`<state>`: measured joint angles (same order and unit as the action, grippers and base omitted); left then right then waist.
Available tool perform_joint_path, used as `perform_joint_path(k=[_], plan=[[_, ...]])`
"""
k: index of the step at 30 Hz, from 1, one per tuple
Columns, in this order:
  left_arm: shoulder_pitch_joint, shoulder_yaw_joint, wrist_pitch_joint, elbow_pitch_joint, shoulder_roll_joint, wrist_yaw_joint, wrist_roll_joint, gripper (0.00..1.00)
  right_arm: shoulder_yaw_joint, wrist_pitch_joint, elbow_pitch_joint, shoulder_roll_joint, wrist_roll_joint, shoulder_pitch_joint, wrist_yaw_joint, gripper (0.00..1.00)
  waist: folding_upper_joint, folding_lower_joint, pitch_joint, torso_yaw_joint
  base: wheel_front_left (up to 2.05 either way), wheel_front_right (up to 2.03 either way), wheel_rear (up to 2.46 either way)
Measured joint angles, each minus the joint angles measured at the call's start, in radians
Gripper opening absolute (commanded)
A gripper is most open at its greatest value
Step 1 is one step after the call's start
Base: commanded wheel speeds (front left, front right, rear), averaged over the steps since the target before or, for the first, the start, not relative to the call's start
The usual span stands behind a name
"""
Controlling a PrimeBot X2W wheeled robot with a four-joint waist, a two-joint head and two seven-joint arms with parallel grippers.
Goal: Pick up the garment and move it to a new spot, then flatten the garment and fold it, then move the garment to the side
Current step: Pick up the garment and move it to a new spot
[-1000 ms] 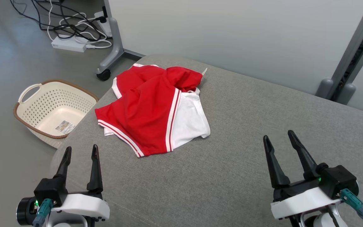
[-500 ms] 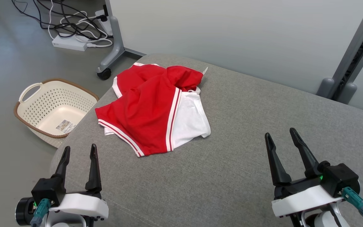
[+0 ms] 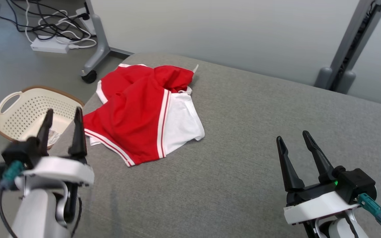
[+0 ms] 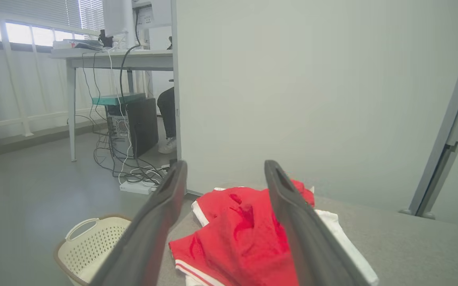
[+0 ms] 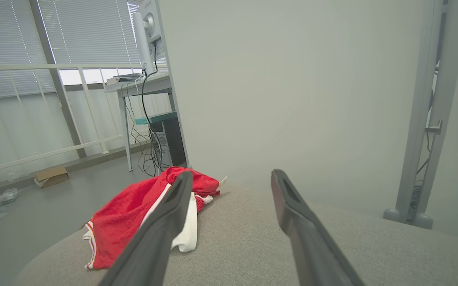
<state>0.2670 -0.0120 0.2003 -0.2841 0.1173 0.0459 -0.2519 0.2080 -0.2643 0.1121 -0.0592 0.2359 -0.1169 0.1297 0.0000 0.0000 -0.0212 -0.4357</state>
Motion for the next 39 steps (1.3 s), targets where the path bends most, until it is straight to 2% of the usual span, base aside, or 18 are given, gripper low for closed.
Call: perform_joint_path(k=[6, 8, 18, 26, 33, 39], plan=[[0.158, -0.018, -0.11, -0.062, 0.07, 0.046, -0.072, 1.0, 0.007, 0.0, 0.001, 0.0, -0.006, -0.028, 0.0, 1.0, 0.0, 0.0, -0.041, 0.055, 0.0, 0.0, 0.0], [0.28, -0.047, -0.197, -0.182, 0.126, 0.067, -0.159, 1.0, 0.023, 0.0, 0.002, 0.0, -0.007, -0.058, 0.0, 1.0, 0.0, 0.0, -0.075, 0.114, 0.0, 0.0, 0.0], [0.456, -0.043, -0.42, -0.472, 0.246, 0.081, -0.318, 1.0, 0.028, 0.0, -0.001, 0.001, -0.013, -0.107, 0.0, 1.0, 0.0, 0.0, -0.154, 0.24, 0.0, 0.0, 0.0], [0.541, -0.003, -0.543, -0.587, 0.336, 0.084, -0.421, 1.0, 0.035, 0.0, -0.006, 0.004, -0.016, -0.149, 0.0, 1.0, 0.0, 0.0, -0.236, 0.332, 0.0, 0.0, 0.0], [0.569, 0.002, -0.615, -0.689, 0.372, 0.084, -0.475, 1.0, 0.037, 0.0, -0.007, 0.007, -0.016, -0.163, 0.0, 1.0, 0.0, 0.0, -0.288, 0.4, 0.0, 0.0, 0.0], [0.577, 0.032, -0.73, -0.738, 0.381, 0.084, -0.517, 1.0, 0.035, 0.0, -0.008, 0.008, -0.016, -0.166, 0.0, 1.0, 0.0, 0.0, -0.298, 0.432, 0.0, 0.0, 0.0]])
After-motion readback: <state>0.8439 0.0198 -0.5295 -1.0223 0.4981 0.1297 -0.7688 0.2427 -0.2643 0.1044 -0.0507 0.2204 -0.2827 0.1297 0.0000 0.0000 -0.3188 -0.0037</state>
